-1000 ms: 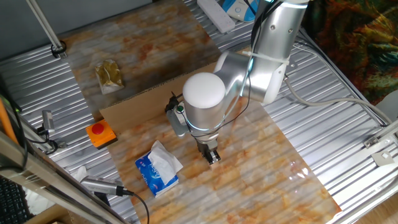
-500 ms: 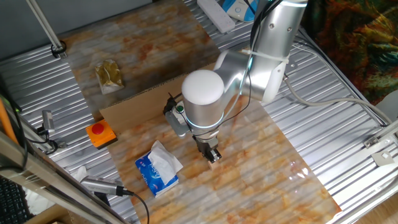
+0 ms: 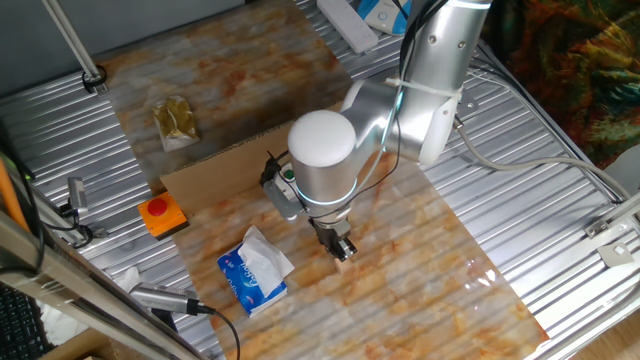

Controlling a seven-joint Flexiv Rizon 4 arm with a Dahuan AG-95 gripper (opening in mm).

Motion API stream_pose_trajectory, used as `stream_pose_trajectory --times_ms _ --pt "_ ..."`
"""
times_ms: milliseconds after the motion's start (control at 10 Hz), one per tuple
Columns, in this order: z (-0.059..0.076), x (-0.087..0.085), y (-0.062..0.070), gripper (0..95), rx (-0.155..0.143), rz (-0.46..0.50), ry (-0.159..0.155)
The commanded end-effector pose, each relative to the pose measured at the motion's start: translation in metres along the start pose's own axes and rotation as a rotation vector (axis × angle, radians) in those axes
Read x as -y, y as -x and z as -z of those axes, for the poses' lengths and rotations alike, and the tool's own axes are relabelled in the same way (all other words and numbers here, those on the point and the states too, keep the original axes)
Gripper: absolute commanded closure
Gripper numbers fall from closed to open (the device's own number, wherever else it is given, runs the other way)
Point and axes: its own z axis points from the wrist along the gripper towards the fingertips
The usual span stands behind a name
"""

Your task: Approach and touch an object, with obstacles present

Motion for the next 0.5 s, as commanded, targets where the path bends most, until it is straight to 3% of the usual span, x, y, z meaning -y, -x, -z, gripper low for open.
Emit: stream_pose_trajectory --times_ms 100,500 --pt "0.0001 -0.0005 -0.0008 95.0 0.0 0.0 -0.001" --pt "-0.0021 -0.0103 -0.0029 95.0 0.002 -0.013 -0.009"
